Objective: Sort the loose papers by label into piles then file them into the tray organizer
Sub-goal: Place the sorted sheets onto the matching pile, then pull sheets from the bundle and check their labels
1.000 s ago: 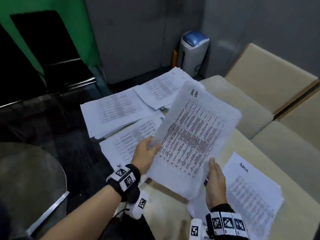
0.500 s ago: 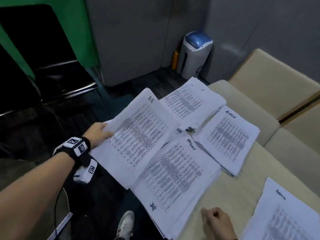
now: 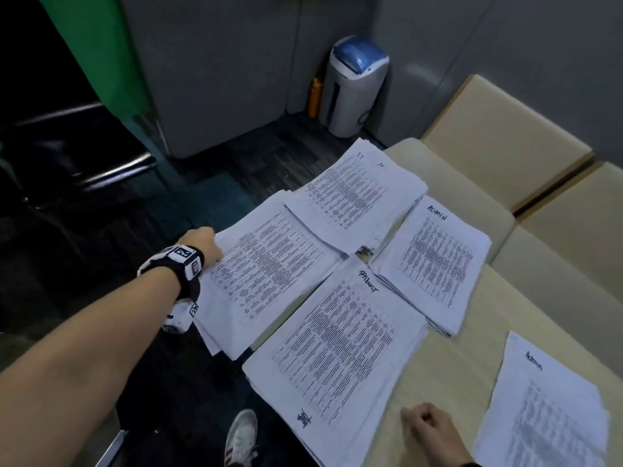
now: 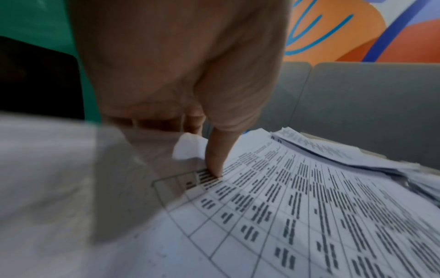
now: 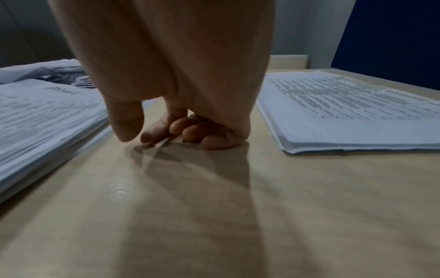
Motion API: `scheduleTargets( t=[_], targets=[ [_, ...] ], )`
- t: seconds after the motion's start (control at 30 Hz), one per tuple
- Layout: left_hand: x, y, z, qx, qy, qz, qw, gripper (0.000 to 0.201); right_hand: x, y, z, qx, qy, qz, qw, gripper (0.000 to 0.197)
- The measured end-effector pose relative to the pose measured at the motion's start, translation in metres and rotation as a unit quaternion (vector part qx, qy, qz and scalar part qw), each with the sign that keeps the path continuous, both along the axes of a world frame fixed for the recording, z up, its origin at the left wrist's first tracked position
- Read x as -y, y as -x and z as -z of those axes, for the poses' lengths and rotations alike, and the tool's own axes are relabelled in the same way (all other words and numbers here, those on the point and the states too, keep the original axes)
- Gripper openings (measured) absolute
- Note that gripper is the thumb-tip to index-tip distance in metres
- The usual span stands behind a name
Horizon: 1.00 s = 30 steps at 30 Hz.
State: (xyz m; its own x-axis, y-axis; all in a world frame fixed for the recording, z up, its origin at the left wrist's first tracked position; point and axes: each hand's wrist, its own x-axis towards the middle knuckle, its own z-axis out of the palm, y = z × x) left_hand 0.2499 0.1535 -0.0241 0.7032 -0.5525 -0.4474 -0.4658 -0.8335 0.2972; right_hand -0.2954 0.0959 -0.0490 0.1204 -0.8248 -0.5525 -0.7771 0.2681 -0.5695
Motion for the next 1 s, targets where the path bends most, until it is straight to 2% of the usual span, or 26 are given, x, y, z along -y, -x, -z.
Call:
scheduleTargets(
  t=[0.07,0.13,0.2,0.27,0.33,0.47,0.57,0.7,0.77,0.87,1.0],
  targets=[
    [0.005,0.004,-0.001,0.029,-0.024,-0.004,0.999,0.033,-0.001,0.0,-0.002,0.01,-0.003,-0.005,1.0,0.027],
    [0.011,0.017,-0.004,0.102,-0.022,-0.019,0.994,0.041,-0.002,0.003,-0.001,0.013,-0.008,0.002,1.0,0.024],
    [0.019,0.039,-0.011,0.174,0.029,-0.023,0.984,0.045,-0.002,0.008,0.0,0.019,-0.022,0.019,0.999,0.017],
    [0.031,0.069,-0.02,0.196,0.097,0.01,0.976,0.039,-0.002,0.014,-0.003,0.042,-0.036,0.065,0.996,0.013],
    [0.047,0.107,-0.027,0.169,0.15,0.062,0.972,0.033,-0.002,0.024,-0.012,0.064,-0.051,0.115,0.99,0.015],
    [0.077,0.213,-0.029,0.045,0.226,0.162,0.96,0.028,0.01,0.066,-0.031,0.08,-0.014,0.174,0.981,0.015],
    [0.093,0.309,-0.028,-0.066,0.228,0.235,0.943,0.023,0.022,0.12,-0.04,0.049,0.034,0.189,0.98,0.012],
    [0.106,0.437,-0.022,-0.176,0.186,0.317,0.913,0.021,0.033,0.198,-0.045,0.007,0.064,0.245,0.967,0.007],
    [0.111,0.489,-0.015,-0.205,0.164,0.328,0.908,0.028,0.04,0.231,-0.043,-0.018,0.073,0.281,0.957,0.016],
    [0.116,0.546,-0.003,-0.208,0.137,0.308,0.918,0.042,0.048,0.271,-0.038,-0.061,0.072,0.315,0.944,0.039],
    [0.123,0.585,0.007,-0.167,0.115,0.254,0.946,0.032,0.067,0.296,-0.027,0.005,0.041,0.37,0.928,0.053]
  ],
)
